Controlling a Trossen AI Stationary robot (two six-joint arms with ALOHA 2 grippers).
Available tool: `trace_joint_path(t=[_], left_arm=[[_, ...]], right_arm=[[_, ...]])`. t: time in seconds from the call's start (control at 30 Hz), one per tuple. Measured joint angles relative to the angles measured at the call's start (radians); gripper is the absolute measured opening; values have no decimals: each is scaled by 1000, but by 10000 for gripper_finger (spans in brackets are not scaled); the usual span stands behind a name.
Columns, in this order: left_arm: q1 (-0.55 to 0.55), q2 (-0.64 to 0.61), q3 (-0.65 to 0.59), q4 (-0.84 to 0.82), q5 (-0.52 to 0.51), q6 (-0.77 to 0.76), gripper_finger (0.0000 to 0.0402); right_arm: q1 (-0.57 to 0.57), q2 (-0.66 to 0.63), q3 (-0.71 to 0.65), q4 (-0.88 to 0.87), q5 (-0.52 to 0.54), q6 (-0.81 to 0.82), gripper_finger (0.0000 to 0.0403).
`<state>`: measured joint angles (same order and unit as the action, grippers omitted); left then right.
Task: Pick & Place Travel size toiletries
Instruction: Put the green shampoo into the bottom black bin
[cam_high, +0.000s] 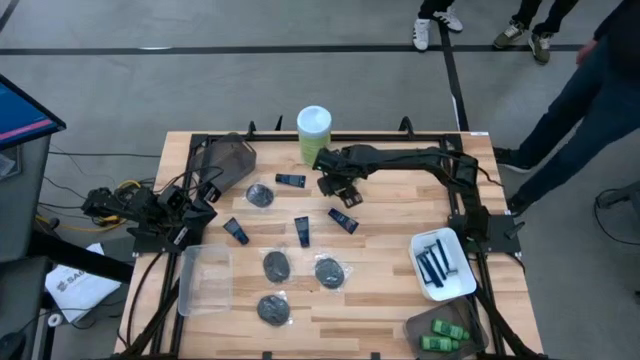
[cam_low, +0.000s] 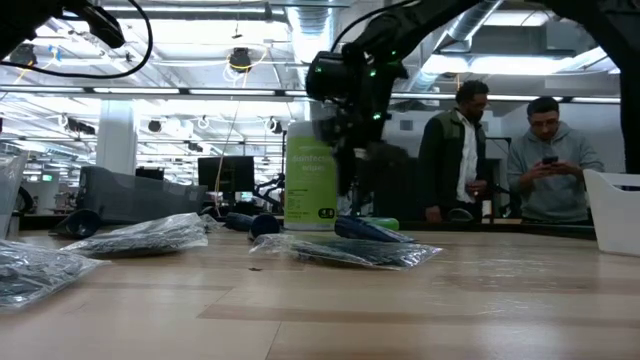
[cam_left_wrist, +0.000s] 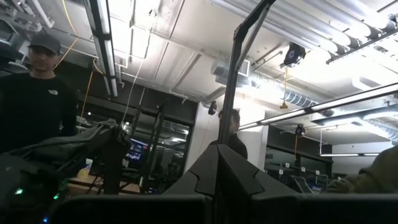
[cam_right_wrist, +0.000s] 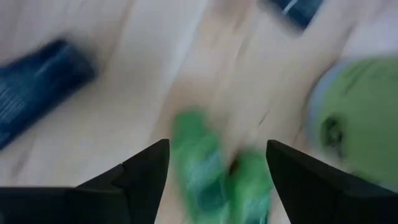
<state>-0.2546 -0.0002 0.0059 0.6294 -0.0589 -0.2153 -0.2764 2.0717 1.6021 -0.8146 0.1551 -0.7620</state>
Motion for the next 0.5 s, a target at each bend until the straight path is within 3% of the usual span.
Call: trace_joint_path(t=[0.5], left_arm=[[0,2,0,1,-1,0,3]], right_arm=[[12,94,20,-40,-61,21,259]])
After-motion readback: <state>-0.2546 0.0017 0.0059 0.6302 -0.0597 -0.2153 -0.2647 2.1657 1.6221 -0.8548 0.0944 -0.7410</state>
